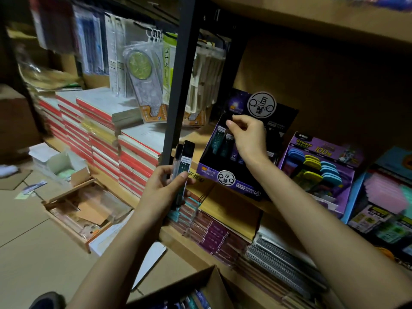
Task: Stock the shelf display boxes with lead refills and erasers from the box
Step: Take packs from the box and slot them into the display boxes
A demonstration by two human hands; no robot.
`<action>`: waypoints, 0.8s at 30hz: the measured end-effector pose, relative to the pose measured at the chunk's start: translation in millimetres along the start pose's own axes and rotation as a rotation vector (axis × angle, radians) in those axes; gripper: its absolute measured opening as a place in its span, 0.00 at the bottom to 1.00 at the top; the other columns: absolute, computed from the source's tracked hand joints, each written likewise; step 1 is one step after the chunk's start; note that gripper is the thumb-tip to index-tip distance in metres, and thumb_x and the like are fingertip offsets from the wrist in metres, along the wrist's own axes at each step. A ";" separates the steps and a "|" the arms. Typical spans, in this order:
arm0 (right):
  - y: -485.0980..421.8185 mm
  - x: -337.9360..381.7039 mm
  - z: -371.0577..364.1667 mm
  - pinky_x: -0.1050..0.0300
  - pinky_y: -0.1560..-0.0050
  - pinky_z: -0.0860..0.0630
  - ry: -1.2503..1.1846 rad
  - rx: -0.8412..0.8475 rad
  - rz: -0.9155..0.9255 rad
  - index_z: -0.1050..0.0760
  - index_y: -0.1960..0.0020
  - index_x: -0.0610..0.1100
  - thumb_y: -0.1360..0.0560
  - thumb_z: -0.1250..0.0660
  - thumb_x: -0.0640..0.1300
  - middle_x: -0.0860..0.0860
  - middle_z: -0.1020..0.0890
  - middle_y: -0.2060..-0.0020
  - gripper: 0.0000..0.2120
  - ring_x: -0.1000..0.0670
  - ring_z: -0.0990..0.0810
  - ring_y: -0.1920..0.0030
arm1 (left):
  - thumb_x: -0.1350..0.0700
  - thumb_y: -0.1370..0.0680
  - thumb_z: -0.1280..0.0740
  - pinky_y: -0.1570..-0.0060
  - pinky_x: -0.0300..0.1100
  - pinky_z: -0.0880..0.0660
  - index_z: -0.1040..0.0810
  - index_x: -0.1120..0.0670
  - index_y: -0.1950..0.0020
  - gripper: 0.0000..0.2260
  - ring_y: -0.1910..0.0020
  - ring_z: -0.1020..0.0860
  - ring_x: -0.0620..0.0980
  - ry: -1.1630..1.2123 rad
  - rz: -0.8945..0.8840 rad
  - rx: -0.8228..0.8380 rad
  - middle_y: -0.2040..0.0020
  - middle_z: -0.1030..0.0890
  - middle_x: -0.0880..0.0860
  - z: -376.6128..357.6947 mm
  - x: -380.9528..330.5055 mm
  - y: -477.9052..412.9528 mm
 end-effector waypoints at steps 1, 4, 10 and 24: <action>0.3 0.8 -0.1 0.77 0.59 0.31 0.003 -0.002 0.000 0.20 0.45 0.41 0.25 0.32 0.42 0.54 0.20 0.58 0.10 0.57 0.23 0.55 | 0.53 0.23 0.36 0.69 0.35 0.23 0.27 0.52 0.45 0.08 0.64 0.18 0.43 -0.005 0.002 0.001 0.58 0.15 0.49 -0.8 0.9 -0.4; -0.2 3.6 1.3 0.81 0.61 0.33 0.045 0.000 0.020 0.20 0.44 0.41 0.25 0.32 0.42 0.55 0.21 0.58 0.11 0.58 0.24 0.56 | 0.53 0.24 0.36 0.67 0.36 0.22 0.28 0.50 0.47 0.06 0.63 0.17 0.43 -0.009 0.003 0.010 0.59 0.15 0.48 -2.1 1.7 -1.3; 5.5 -5.8 -1.9 0.58 0.48 0.22 0.067 0.049 -0.025 0.21 0.43 0.40 0.25 0.32 0.43 0.48 0.18 0.52 0.12 0.51 0.19 0.52 | 0.54 0.23 0.37 0.66 0.36 0.20 0.28 0.51 0.47 0.06 0.63 0.17 0.44 -0.011 -0.010 0.030 0.58 0.15 0.48 -2.7 0.7 -1.0; 41.1 5.0 17.3 0.56 0.56 0.23 0.121 0.266 -0.114 0.20 0.57 0.41 0.22 0.37 0.48 0.47 0.17 0.62 0.13 0.52 0.18 0.61 | 0.46 0.29 0.34 0.62 0.41 0.20 0.29 0.50 0.43 0.17 0.61 0.18 0.45 -0.037 -0.016 0.171 0.56 0.16 0.47 -22.1 6.3 5.6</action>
Point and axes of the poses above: each hand's wrist, its own y-axis away from the middle knuckle, its own z-axis out of the back of the hand, x = y × z, the point moved 5 cm from there along -y, towards the middle knuckle
